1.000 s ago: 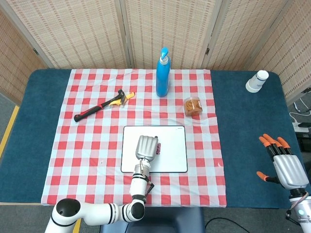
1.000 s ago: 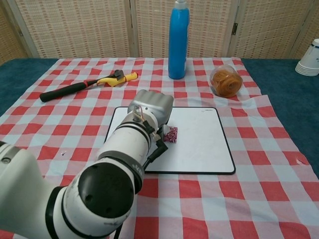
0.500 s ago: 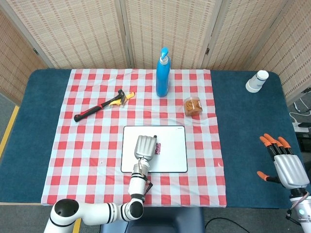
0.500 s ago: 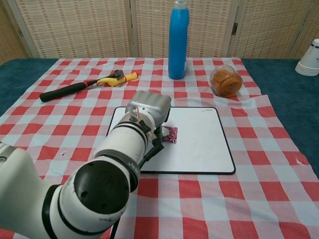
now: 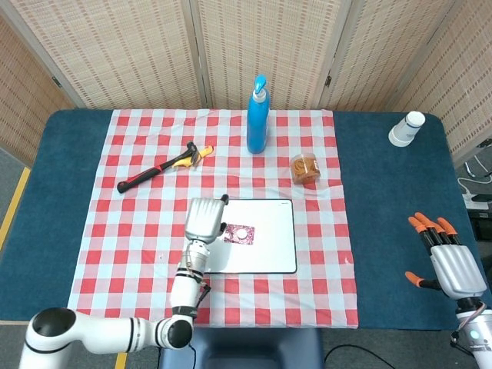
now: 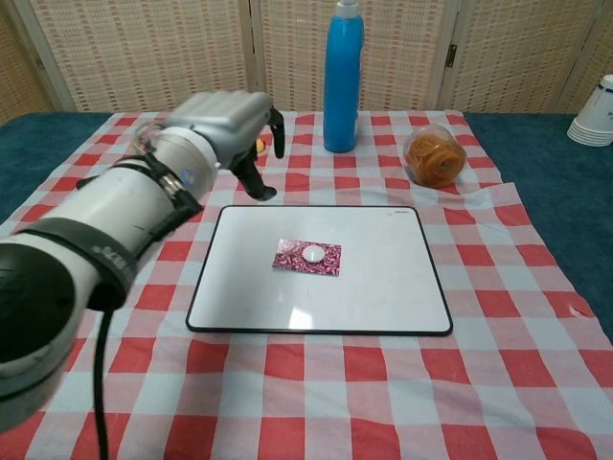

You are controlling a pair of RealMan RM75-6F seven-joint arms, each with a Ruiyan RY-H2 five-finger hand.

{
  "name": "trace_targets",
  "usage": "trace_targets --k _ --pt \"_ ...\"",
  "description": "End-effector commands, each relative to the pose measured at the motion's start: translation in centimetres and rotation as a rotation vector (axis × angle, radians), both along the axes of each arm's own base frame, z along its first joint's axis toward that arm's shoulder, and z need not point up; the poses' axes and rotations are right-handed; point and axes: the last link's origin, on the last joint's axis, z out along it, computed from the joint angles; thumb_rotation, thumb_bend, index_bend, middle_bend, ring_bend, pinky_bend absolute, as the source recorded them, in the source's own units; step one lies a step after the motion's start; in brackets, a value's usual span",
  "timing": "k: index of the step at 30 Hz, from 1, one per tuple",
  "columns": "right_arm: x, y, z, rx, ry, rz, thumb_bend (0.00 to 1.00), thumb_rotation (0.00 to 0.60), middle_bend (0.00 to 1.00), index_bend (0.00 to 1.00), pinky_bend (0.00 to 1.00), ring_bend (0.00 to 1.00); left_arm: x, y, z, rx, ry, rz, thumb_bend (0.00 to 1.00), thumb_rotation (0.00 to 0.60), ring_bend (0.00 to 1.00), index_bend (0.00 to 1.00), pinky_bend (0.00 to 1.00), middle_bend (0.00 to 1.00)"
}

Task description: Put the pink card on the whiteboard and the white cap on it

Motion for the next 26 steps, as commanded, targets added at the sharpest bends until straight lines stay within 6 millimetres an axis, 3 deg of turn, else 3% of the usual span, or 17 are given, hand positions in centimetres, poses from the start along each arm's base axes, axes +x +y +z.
trace_targets --k 1,3,4,5,8,11,18,26 --pt "0.1 0.0 -0.1 0.001 0.001 0.0 0.07 0.6 0.0 0.0 0.0 0.0 -4.7 -1.7 4.2 -0.004 -0.13 -0.027 0.26 0.6 0.84 0.32 0.98 0.74" --pt "0.2 0.0 -0.3 0.006 0.004 0.004 0.07 0.6 0.0 0.0 0.0 0.0 -8.2 -2.8 6.1 -0.007 -0.19 -0.048 0.26 0.6 0.55 0.18 0.82 0.46" --pt "0.4 0.1 -0.5 0.015 0.008 0.01 0.07 0.6 0.0 0.0 0.0 0.0 -12.2 -4.3 7.8 0.028 -0.2 -0.035 0.26 0.6 0.39 0.12 0.67 0.33" --pt "0.4 0.1 -0.6 0.016 0.01 0.012 0.07 0.6 0.0 0.0 0.0 0.0 -14.5 -5.6 8.6 0.03 -0.205 -0.063 0.26 0.6 0.26 0.07 0.52 0.22" --pt "0.5 0.1 -0.7 0.015 0.013 0.01 0.07 0.6 0.0 0.0 0.0 0.0 -19.6 -7.8 9.8 0.019 -0.123 -0.086 0.24 0.6 0.02 0.0 0.18 0.02" --pt "0.4 0.0 -0.8 0.018 0.017 0.006 0.07 0.6 0.0 0.0 0.0 0.0 -23.0 -9.6 10.7 0.011 -0.02 -0.051 0.21 0.6 0.0 0.0 0.03 0.0" --pt "0.5 0.1 -0.9 0.004 0.021 0.014 0.07 0.6 0.0 0.0 0.0 0.0 -27.9 -11.8 13.0 0.049 -0.037 0.044 0.2 0.6 0.0 0.0 0.0 0.0" --pt "0.4 -0.2 -1.2 -0.001 0.035 0.005 0.07 0.6 0.0 0.0 0.0 0.0 -29.3 -12.0 13.9 0.079 -0.071 0.061 0.21 0.6 0.0 0.0 0.0 0.0"
